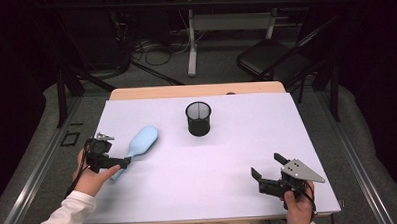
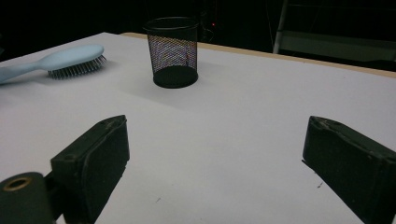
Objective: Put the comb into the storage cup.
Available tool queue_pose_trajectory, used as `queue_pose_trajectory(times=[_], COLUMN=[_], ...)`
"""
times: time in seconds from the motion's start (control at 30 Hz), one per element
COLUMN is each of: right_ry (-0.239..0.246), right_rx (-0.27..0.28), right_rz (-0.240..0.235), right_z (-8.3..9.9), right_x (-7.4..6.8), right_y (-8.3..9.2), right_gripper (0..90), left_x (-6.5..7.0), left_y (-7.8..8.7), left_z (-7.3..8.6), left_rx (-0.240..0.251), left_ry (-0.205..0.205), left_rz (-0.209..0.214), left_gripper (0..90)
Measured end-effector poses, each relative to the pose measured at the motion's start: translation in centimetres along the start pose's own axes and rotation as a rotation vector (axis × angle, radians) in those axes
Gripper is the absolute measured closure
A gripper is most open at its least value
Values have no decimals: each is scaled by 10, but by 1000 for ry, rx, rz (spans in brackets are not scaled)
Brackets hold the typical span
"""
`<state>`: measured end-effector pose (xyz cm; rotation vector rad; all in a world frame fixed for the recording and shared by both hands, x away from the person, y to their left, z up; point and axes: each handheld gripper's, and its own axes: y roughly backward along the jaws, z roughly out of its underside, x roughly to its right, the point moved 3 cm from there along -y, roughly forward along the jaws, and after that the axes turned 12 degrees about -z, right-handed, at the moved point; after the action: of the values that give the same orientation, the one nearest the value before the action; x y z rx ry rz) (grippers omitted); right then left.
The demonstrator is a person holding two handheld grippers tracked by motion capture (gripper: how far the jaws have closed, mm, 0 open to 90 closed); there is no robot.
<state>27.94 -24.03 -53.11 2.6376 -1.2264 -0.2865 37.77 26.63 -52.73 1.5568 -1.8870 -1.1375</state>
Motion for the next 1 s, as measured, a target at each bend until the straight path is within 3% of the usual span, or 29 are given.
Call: queue_pose_trajectory(times=[0.23, 0.53, 1.0], right_ry=[0, -1, 3], right_rx=[-4, -7, -9], right_rz=[-1, -2, -5], right_z=[0, 0, 1], right_x=[0, 0, 0], right_y=[0, 0, -1], right_gripper=[68, 69, 68], left_x=[-3, -4, 1], left_y=[-5, -10, -16], left_z=[-1, -2, -8], left_rx=[-32, -72, -104], left_ry=[-39, -36, -84], left_rz=[-22, -1, 12], left_gripper=[5, 5, 53])
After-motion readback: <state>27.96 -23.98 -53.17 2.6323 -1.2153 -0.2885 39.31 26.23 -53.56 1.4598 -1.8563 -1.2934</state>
